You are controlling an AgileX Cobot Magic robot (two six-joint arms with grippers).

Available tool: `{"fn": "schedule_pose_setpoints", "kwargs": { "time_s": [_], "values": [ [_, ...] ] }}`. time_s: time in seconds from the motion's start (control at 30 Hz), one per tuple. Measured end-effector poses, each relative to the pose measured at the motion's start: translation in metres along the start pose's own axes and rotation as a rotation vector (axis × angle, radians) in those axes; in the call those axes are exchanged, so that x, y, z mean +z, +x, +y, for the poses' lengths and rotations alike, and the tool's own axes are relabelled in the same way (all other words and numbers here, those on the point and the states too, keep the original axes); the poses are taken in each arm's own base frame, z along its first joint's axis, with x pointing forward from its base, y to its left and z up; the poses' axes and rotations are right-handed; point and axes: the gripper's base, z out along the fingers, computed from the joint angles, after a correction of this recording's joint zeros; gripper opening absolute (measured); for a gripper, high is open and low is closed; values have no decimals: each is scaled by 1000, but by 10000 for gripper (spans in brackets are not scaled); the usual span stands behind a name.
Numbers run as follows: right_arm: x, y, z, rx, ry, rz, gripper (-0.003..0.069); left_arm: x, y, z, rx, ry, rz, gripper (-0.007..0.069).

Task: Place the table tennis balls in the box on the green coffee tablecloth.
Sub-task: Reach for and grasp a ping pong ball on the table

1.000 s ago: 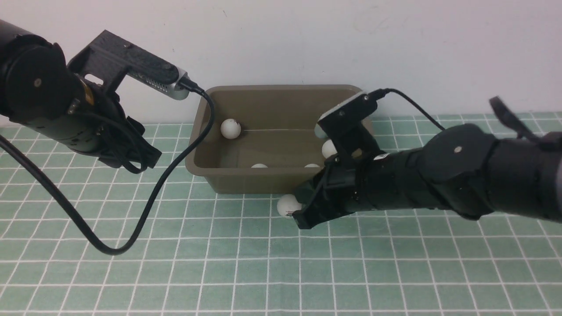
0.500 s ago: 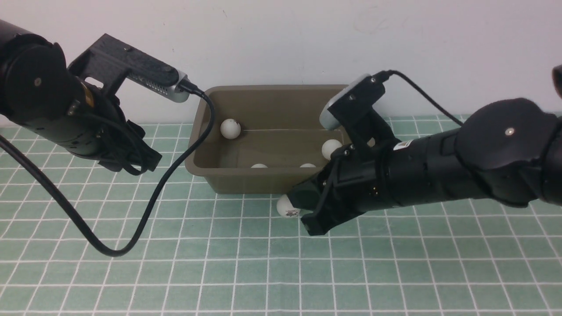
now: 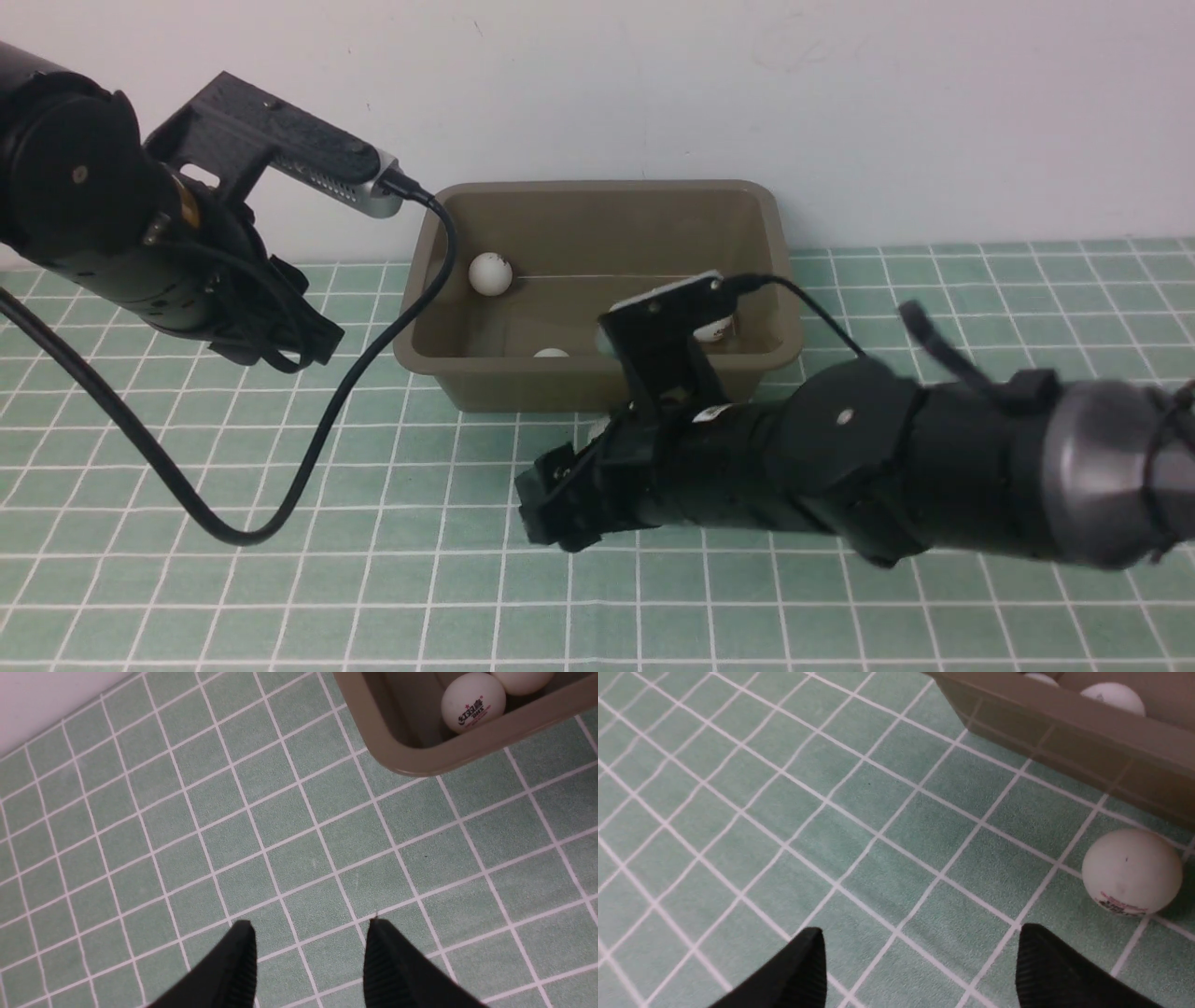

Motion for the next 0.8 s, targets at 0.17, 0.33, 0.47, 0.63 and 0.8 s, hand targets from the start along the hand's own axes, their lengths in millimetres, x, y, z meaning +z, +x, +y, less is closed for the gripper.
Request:
{"fn": "schedule_pose_setpoints", "kwargs": {
  "time_s": [0.17, 0.33, 0.47, 0.63, 0.8],
  "values": [
    [22, 16, -3, -10, 148, -28, 498, 0, 0, 0, -6, 5, 2, 288],
    [26, 20, -5, 3, 167, -20, 498, 0, 0, 0, -10, 5, 2, 288],
    [26, 19, -6, 4, 183, -31, 498, 0, 0, 0, -12, 5, 2, 288],
    [26, 18, -7, 18, 197, -38, 498, 0, 0, 0, -13, 5, 2, 288],
    [26, 19, -8, 33, 199, -36, 498, 0, 0, 0, -13, 5, 2, 288]
  ]
}}
